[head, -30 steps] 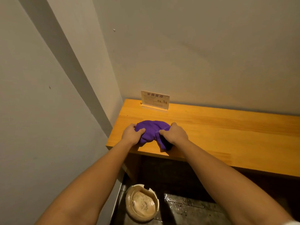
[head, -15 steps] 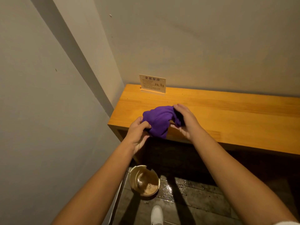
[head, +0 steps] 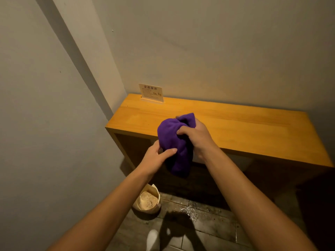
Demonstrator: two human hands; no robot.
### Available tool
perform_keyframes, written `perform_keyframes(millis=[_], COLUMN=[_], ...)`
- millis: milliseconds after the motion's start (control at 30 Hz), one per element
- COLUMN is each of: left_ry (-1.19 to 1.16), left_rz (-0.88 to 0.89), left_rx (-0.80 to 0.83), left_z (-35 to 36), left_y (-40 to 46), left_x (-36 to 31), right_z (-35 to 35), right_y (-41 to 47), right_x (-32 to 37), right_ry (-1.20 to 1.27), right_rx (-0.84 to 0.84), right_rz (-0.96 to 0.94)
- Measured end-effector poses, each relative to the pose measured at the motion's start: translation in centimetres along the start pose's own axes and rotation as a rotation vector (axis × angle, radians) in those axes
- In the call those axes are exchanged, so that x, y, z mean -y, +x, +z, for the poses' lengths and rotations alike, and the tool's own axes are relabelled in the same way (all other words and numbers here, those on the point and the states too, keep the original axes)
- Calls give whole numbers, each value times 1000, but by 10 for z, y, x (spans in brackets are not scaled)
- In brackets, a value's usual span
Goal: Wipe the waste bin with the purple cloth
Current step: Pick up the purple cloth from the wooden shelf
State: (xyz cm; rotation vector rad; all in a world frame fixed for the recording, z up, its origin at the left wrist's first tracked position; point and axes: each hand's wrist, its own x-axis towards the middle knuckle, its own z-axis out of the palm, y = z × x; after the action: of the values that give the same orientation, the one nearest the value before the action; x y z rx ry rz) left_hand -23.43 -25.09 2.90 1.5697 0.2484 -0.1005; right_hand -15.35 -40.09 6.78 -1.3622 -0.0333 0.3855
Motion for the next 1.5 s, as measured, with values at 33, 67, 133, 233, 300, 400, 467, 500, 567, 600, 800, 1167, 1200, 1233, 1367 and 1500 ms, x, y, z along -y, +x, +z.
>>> perform_keyframes(millis=[33, 67, 133, 233, 300, 400, 467, 500, 567, 600, 800, 1167, 1200, 1233, 1367, 1500], left_ry=[17, 13, -33, -30, 1, -23, -33, -4, 89, 116, 2, 288, 374, 424, 465, 440], left_rz=[41, 66, 80, 88, 84, 96, 121, 133, 155, 157, 115, 122, 111, 100, 141, 148], left_rx=[-25, -41, -31, -3, -11, -10, 9, 19, 43, 48, 38, -6, -88, -169, 80, 275], left_z=[3, 6, 13, 21, 22, 12, 1, -4, -14, -19, -42, -100, -107, -110, -118, -117], left_y=[-6, -13, -29, -46, -56, -67, -74, -78, -84, -87, -96, -113, -113, -112, -110, -107], left_x=[-3, -7, -12, -17, -25, -37, -42, -44, -45, -44, -34, -32, -30, -32, -46, -60], right_z=[1, 2, 5, 7, 6, 0, -7, -12, -18, -17, 14, 61, 63, 62, 75, 79], right_y=[-8, -15, -27, -33, -34, -27, -21, -21, -29, -35, -81, -102, -103, -104, -108, -114], right_x=[6, 11, 20, 36, 44, 40, 28, 20, 4, -2, -13, -48, -44, -39, -31, -36], right_ry=[-5, 6, 66, 171, 212, 73, -224, -405, -657, -704, -437, -99, -78, -88, -250, -100], right_rx=[21, 32, 35, 43, 67, -27, -140, -196, -285, -323, 68, -36, -10, 30, 230, 250], right_rz=[-25, -40, -45, -57, -79, -99, -71, -32, 28, 5, -138, -182, -174, -168, -89, -39])
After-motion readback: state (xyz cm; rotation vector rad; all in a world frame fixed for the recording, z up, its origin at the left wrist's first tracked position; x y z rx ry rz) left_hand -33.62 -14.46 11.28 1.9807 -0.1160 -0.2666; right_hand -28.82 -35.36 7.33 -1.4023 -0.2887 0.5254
